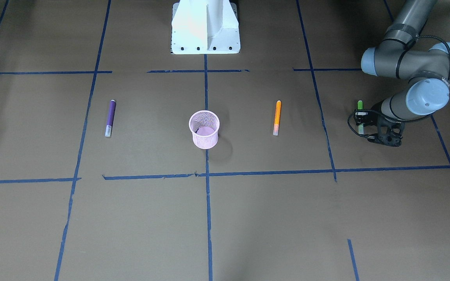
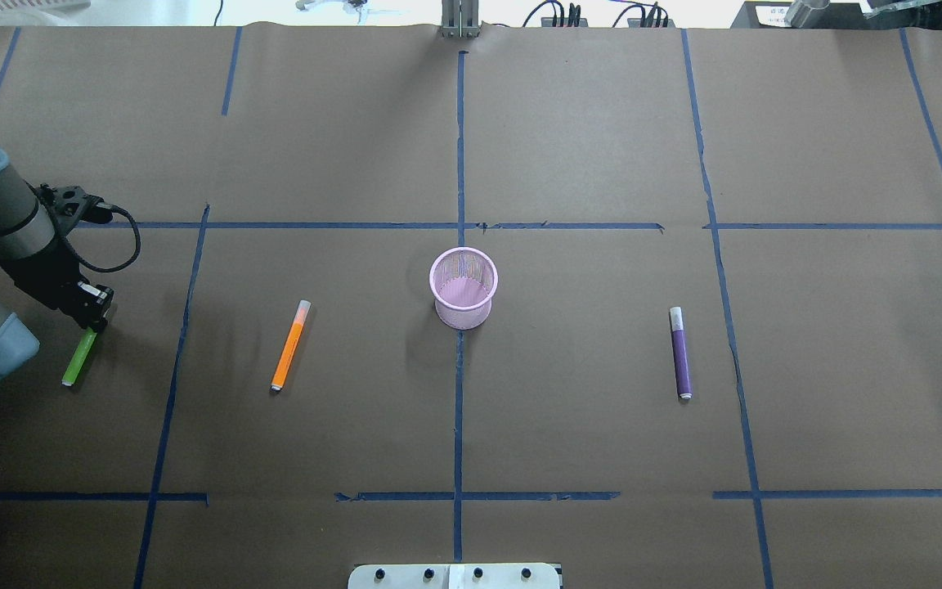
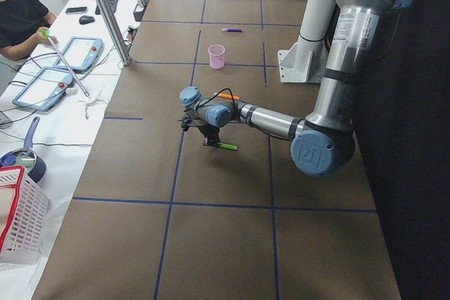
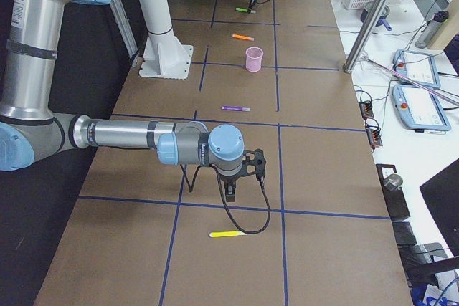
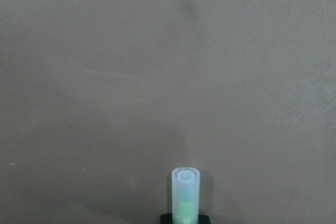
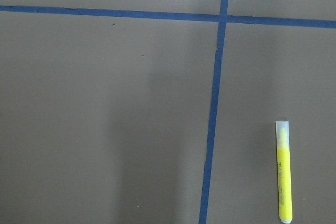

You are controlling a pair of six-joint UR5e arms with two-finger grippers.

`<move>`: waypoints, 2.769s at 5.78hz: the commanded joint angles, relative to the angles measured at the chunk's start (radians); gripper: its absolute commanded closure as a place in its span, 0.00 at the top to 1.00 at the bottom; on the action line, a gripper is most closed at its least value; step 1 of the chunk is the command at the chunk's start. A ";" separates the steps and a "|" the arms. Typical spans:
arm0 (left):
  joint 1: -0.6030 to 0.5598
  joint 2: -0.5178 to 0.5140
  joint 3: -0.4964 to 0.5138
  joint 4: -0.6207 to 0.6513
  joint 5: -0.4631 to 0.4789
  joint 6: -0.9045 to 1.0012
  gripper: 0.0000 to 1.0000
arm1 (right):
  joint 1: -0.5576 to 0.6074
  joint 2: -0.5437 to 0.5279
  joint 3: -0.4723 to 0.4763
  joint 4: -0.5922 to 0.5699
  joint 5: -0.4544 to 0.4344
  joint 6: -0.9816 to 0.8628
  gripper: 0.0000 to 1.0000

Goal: Collect pens into pen holder
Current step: 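Lower the left gripper onto the green highlighter and close on it, then lift the green highlighter with the left gripper and carry it over the pink cup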

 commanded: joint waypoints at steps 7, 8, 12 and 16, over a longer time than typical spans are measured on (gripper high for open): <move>0.191 -0.455 -0.283 -0.092 0.359 -0.221 0.00 | 0.000 0.003 0.020 0.000 0.000 0.002 1.00; 0.293 -0.455 -0.265 -0.214 0.577 -0.308 0.00 | 0.000 0.003 0.020 0.000 0.000 0.002 1.00; 0.437 -0.524 -0.191 -0.321 0.962 -0.316 0.00 | 0.000 0.003 0.017 0.000 0.000 0.005 1.00; 0.509 -0.547 -0.111 -0.364 1.070 -0.416 0.00 | 0.000 0.003 0.017 0.000 0.000 0.006 1.00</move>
